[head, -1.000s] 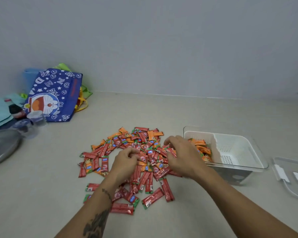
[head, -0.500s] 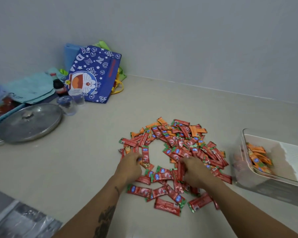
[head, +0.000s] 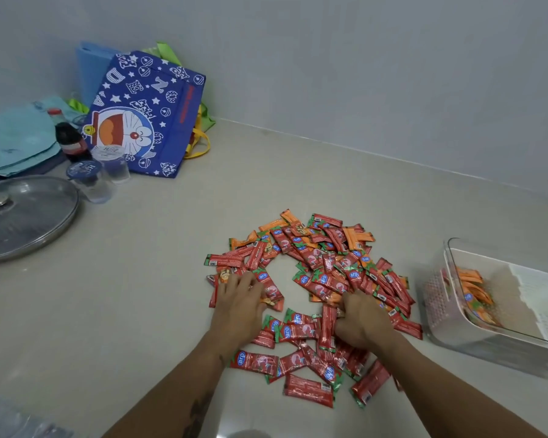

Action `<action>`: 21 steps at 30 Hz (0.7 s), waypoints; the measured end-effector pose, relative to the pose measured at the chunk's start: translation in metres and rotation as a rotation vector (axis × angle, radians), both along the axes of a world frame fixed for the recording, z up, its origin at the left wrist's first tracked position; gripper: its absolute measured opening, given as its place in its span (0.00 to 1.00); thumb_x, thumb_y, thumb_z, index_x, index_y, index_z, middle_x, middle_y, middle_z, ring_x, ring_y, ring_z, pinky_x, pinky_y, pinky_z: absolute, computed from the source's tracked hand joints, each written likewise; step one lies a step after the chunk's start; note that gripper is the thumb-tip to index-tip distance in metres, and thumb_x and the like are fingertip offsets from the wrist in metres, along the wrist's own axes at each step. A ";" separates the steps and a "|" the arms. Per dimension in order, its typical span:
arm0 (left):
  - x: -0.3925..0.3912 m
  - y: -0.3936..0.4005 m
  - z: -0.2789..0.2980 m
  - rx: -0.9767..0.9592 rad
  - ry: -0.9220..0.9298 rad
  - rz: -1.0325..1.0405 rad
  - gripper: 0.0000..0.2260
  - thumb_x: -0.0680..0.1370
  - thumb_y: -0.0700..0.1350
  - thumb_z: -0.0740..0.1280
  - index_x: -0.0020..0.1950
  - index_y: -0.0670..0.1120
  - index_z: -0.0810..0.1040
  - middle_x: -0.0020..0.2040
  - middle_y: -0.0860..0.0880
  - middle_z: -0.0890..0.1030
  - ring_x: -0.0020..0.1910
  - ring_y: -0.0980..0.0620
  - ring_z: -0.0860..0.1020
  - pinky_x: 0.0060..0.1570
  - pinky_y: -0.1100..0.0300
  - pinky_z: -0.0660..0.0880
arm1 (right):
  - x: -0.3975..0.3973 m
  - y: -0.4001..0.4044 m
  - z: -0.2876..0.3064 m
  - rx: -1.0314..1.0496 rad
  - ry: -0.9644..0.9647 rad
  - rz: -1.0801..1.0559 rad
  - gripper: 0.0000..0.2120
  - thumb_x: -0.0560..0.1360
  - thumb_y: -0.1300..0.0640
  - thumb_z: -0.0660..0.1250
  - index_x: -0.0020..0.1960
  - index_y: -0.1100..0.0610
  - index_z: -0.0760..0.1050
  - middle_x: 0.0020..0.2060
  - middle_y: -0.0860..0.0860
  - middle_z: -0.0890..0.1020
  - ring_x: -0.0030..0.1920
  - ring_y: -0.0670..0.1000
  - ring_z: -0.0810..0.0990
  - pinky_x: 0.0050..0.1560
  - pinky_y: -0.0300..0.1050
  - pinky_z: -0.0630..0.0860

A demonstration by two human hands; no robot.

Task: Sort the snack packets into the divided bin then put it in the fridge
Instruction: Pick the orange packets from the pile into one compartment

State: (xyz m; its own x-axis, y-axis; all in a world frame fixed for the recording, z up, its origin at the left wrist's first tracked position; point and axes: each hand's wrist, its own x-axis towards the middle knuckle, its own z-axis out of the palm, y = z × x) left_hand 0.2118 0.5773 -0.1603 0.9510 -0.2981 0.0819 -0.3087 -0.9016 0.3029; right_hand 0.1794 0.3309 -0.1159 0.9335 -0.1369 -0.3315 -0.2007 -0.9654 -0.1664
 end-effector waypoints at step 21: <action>0.029 0.009 0.012 0.127 0.224 0.496 0.25 0.78 0.56 0.61 0.68 0.42 0.65 0.61 0.44 0.74 0.58 0.45 0.75 0.58 0.50 0.71 | 0.012 0.010 -0.005 -0.040 -0.029 0.054 0.17 0.77 0.48 0.62 0.62 0.55 0.69 0.57 0.54 0.73 0.53 0.56 0.77 0.54 0.53 0.77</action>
State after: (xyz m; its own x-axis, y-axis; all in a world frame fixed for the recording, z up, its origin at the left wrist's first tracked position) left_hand 0.2412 0.5866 -0.1481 0.9698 0.1956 -0.1456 0.2216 -0.9562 0.1914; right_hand 0.1918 0.3404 -0.1209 0.9490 -0.0986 -0.2994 -0.1435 -0.9808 -0.1320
